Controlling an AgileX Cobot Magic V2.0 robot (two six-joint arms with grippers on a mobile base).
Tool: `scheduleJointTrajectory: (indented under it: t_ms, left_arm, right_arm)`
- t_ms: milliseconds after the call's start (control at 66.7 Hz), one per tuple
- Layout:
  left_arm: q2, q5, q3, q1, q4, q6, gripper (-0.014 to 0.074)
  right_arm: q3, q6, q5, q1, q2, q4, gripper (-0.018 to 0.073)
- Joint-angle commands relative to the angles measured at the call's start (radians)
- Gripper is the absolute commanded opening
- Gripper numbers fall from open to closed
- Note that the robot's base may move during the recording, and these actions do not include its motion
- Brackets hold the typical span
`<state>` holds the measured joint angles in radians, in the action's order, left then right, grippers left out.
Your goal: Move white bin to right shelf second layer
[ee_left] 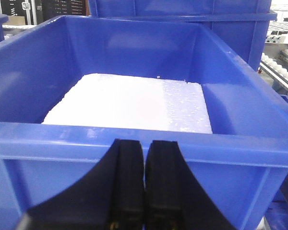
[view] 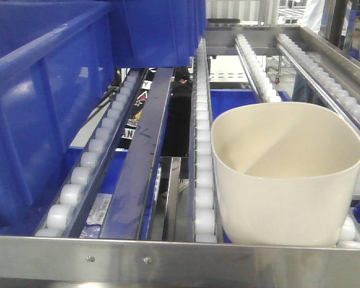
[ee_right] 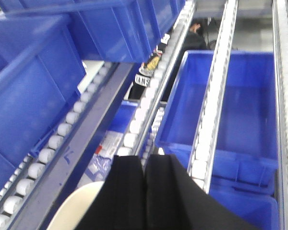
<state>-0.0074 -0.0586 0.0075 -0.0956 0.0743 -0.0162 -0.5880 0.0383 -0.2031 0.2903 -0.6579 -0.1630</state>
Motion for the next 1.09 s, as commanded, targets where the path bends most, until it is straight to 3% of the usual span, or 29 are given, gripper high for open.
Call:
scheduleJointTrajectory:
  t_ms: [0,555,854,1079]
  left_arm:
    - [-0.003,0.086,0.037,-0.006,0.009,0.010,0.0085]
    - [-0.003,0.086,0.037,-0.006,0.009,0.010,0.0085]
    - [-0.003,0.086,0.037,-0.006,0.009,0.010,0.0085]
    - [-0.003,0.086,0.037,-0.006,0.009,0.010,0.0085]
  right_arm:
    - [-0.029,-0.002,0.093,-0.004,0.005,-0.002,0.0053]
    - [-0.013,-0.003,0.092,-0.018,0.043,0.002,0.0053]
    - [0.198,-0.003,0.094,-0.229,0.244,0.024,0.0053]
    - [0.400,-0.003,0.101,-0.306,0.445,0.026,0.0053]
